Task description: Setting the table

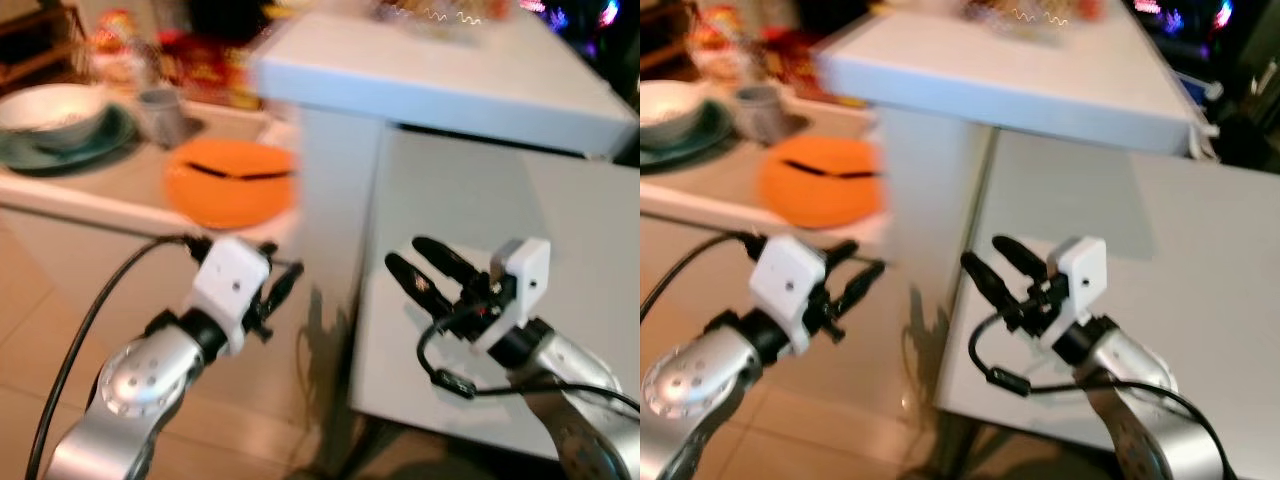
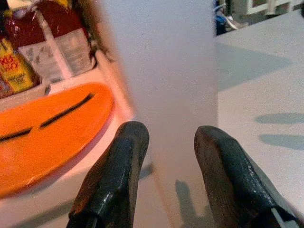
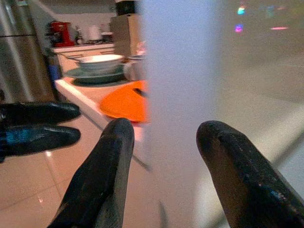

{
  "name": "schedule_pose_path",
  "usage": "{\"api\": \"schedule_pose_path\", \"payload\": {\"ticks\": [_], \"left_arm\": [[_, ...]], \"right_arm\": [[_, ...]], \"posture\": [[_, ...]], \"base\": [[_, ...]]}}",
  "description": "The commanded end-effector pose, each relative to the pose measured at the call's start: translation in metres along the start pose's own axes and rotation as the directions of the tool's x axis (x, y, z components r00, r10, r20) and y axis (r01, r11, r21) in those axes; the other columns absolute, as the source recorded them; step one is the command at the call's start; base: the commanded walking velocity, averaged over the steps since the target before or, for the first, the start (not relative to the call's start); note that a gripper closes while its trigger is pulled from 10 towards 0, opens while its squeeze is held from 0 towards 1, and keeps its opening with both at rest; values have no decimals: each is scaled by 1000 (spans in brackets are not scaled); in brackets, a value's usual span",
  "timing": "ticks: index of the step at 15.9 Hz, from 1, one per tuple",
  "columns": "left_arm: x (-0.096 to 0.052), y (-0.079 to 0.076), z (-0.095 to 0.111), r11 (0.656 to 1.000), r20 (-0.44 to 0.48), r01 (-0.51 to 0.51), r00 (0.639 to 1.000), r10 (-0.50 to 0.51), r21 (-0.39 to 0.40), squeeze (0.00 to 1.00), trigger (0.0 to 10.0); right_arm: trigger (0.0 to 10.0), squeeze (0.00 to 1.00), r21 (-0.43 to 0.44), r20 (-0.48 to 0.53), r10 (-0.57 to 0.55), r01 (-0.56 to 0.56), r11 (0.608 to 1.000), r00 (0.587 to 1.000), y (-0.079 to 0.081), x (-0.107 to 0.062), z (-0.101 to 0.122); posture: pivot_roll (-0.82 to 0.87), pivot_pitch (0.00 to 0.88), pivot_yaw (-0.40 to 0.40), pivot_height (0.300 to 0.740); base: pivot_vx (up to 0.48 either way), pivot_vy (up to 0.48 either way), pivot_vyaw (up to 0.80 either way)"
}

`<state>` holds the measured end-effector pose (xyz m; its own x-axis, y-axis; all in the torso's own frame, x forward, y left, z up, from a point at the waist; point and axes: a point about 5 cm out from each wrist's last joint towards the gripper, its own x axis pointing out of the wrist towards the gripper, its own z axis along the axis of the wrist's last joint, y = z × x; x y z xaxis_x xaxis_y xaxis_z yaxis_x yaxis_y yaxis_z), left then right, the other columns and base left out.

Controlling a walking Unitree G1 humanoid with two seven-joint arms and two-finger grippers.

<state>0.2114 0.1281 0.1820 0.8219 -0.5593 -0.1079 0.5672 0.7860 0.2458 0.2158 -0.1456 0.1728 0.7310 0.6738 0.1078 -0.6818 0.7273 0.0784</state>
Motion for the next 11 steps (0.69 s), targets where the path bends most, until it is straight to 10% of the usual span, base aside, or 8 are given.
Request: {"api": "schedule_pose_path", "payload": {"ticks": [1,6,11], "left_arm": [[-1,-6,5,999,20,48,999,-48,-12,0,10000],[9,54,2,919,-10,-387,921,389,73,0,10000],[35,46,16,927,55,-376,925,375,-4,0,10000]], "right_arm": [[10000,0,-8,-31,21,-22,1000,999,-1,-6,-2],[10000,0,54,-18,-145,146,988,989,-10,26,-5],[10000,0,123,6,-321,317,940,947,-26,66,5]], "posture": [[-3,38,-37,740],[33,69,-80,740],[18,79,-65,740]], "base": [[0,480,0],[0,480,0],[0,436,-638]]}}
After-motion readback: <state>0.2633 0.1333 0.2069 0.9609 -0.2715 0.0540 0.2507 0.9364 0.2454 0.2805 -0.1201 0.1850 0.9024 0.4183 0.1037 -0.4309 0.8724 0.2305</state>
